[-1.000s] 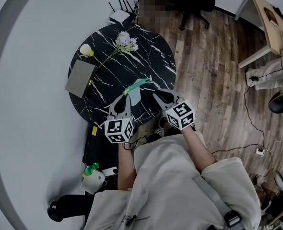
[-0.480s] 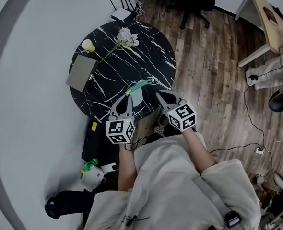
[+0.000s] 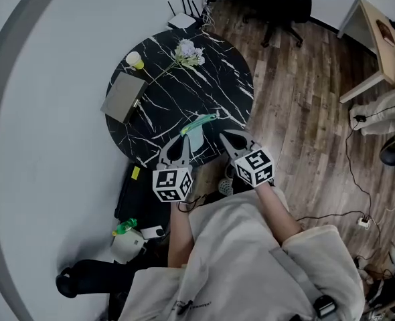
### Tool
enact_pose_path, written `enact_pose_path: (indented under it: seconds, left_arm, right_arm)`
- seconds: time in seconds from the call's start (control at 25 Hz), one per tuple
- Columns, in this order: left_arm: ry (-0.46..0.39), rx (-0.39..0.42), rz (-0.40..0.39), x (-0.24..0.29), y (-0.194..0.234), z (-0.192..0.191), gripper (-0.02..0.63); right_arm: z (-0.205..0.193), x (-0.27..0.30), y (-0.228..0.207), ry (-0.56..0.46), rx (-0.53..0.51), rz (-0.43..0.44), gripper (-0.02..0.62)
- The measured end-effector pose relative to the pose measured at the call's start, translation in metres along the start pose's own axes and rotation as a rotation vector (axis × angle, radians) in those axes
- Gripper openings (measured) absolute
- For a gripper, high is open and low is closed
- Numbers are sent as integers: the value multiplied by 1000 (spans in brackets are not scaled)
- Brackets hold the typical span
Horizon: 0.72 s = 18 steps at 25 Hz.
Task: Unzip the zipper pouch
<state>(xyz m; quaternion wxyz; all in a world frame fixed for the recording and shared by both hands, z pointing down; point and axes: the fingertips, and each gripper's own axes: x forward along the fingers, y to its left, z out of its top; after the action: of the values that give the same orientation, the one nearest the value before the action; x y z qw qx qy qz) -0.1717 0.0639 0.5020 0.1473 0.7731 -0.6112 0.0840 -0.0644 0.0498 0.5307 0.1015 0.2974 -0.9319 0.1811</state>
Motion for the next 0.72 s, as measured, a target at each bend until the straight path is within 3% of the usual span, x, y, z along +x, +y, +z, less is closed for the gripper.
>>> enact_pose_path:
  seconds: [0.72]
  left_arm:
    - [-25, -29, 19, -5, 5, 1, 26]
  right_arm:
    - [-7, 3, 5, 0, 16, 8, 5]
